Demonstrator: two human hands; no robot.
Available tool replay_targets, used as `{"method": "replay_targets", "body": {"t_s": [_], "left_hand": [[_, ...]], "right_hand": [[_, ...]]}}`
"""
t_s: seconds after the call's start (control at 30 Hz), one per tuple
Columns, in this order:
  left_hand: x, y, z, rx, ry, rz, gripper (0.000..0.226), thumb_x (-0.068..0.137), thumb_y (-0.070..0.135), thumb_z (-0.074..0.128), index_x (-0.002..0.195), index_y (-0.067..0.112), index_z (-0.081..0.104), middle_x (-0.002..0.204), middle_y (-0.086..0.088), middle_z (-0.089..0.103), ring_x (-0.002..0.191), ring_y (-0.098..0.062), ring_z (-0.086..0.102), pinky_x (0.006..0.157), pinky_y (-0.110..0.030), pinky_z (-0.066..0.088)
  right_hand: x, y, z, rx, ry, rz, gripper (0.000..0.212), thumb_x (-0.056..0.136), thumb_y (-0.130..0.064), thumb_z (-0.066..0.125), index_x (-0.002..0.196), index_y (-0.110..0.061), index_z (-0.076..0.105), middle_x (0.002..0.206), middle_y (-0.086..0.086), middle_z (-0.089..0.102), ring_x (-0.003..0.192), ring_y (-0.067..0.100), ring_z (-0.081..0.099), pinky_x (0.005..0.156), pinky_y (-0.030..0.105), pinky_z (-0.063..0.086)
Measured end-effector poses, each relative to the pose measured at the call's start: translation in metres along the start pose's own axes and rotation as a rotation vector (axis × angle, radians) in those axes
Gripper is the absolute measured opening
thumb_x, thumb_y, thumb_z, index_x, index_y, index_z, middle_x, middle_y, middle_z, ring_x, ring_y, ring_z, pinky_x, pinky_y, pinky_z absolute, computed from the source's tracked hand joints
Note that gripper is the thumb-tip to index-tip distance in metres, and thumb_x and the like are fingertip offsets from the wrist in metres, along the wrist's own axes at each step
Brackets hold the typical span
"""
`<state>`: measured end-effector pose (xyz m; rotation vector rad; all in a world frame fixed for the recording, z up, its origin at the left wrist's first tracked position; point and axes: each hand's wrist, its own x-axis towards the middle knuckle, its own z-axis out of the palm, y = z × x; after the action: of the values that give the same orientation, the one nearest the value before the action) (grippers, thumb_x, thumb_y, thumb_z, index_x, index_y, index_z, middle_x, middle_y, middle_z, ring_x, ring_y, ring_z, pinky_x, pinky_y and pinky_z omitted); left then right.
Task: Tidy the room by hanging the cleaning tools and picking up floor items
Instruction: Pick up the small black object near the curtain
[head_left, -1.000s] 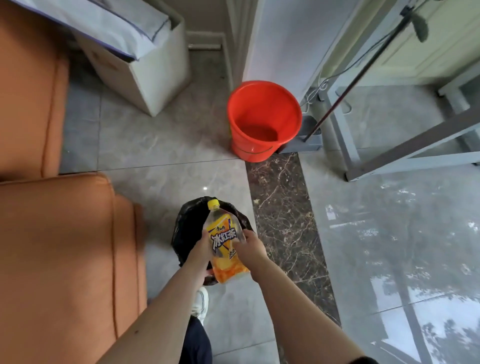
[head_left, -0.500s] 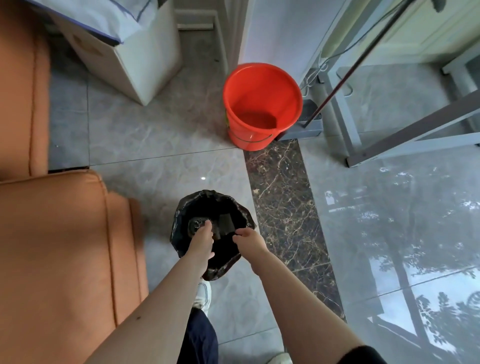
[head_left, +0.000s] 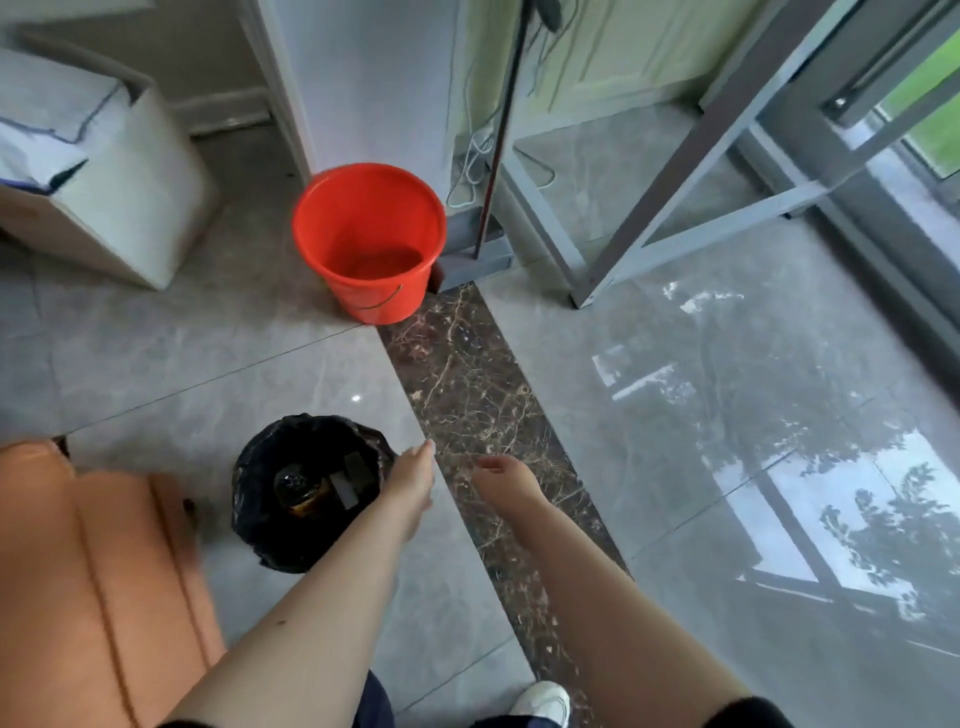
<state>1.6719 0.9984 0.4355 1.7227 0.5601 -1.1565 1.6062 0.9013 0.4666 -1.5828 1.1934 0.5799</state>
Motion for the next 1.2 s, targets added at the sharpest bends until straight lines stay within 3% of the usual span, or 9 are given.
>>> {"method": "replay_targets", "body": {"t_s": [0.33,0.47,0.6,0.7,0.8,0.9,1.07,1.13,1.2], "left_hand": [[-0.119,0.061,0.184,0.246,-0.172,0.24,0.031,0.101,0.028,0.035,0.12,0.01,0.052,0.104,-0.006,0.055,0.103,-0.023,0.055,0.091,-0.036,0.044],[-0.181,0.089,0.27,0.335,-0.251,0.336,0.041,0.101,0.031,0.034,0.128,0.006,0.051,0.137,-0.013,0.052,0.12,-0.028,0.052,0.099,-0.036,0.042],[-0.238,0.116,0.352,0.445,-0.31,0.465,0.042,0.1,0.03,0.035,0.131,0.007,0.051,0.137,-0.02,0.052,0.124,-0.034,0.05,0.103,-0.044,0.042],[-0.283,0.137,0.408,0.502,-0.342,0.544,0.045,0.097,0.025,0.036,0.128,-0.006,0.046,0.136,-0.031,0.044,0.126,-0.044,0.043,0.104,-0.053,0.038],[-0.329,0.154,0.454,0.538,-0.4,0.604,0.04,0.096,0.022,0.037,0.115,-0.009,0.053,0.094,-0.031,0.053,0.09,-0.039,0.056,0.087,-0.041,0.047],[-0.36,0.168,0.495,0.59,-0.431,0.699,0.028,0.093,0.022,0.036,0.067,0.013,0.04,0.07,-0.006,0.033,0.057,-0.019,0.031,0.058,-0.027,0.032],[-0.402,0.202,0.555,0.68,-0.509,0.808,0.026,0.095,0.024,0.04,0.097,0.001,0.052,0.084,-0.009,0.046,0.063,-0.017,0.041,0.059,-0.027,0.036],[-0.408,0.218,0.573,0.719,-0.526,0.849,0.038,0.096,0.028,0.04,0.115,-0.004,0.052,0.1,-0.02,0.056,0.084,-0.029,0.053,0.074,-0.034,0.045],[-0.411,0.242,0.597,0.732,-0.539,0.878,0.038,0.097,0.032,0.041,0.123,0.006,0.053,0.122,-0.013,0.057,0.098,-0.024,0.05,0.082,-0.029,0.039]], "right_hand": [[-0.057,0.065,-0.195,0.262,0.214,-0.029,0.038,0.09,-0.016,0.056,0.127,-0.006,0.055,0.1,0.012,0.062,0.07,0.015,0.054,0.06,0.023,0.046],[-0.099,0.098,-0.295,0.409,0.288,-0.075,0.036,0.091,-0.012,0.054,0.126,-0.006,0.055,0.097,0.009,0.054,0.082,0.02,0.051,0.054,0.019,0.036],[-0.146,0.126,-0.391,0.511,0.414,-0.145,0.034,0.089,-0.012,0.053,0.122,-0.008,0.058,0.093,0.007,0.056,0.066,0.012,0.049,0.055,0.019,0.038],[-0.18,0.145,-0.454,0.556,0.506,-0.151,0.034,0.088,-0.011,0.053,0.121,-0.008,0.059,0.095,0.006,0.057,0.08,0.018,0.053,0.057,0.019,0.039],[-0.211,0.158,-0.507,0.627,0.568,-0.164,0.033,0.089,-0.009,0.052,0.121,-0.007,0.058,0.098,0.007,0.057,0.081,0.019,0.053,0.053,0.019,0.039],[-0.233,0.161,-0.549,0.649,0.622,-0.178,0.034,0.089,-0.012,0.053,0.123,-0.009,0.057,0.102,0.006,0.059,0.092,0.022,0.058,0.069,0.024,0.044],[-0.256,0.158,-0.623,0.708,0.711,-0.206,0.035,0.09,-0.012,0.052,0.124,-0.01,0.057,0.104,0.006,0.059,0.091,0.021,0.058,0.074,0.028,0.043],[-0.26,0.154,-0.648,0.715,0.735,-0.205,0.034,0.09,-0.011,0.052,0.124,-0.008,0.057,0.101,0.008,0.059,0.089,0.021,0.056,0.071,0.027,0.043],[-0.261,0.146,-0.681,0.719,0.777,-0.213,0.034,0.09,-0.01,0.052,0.124,-0.007,0.056,0.1,0.008,0.059,0.087,0.02,0.056,0.063,0.025,0.043]]}}
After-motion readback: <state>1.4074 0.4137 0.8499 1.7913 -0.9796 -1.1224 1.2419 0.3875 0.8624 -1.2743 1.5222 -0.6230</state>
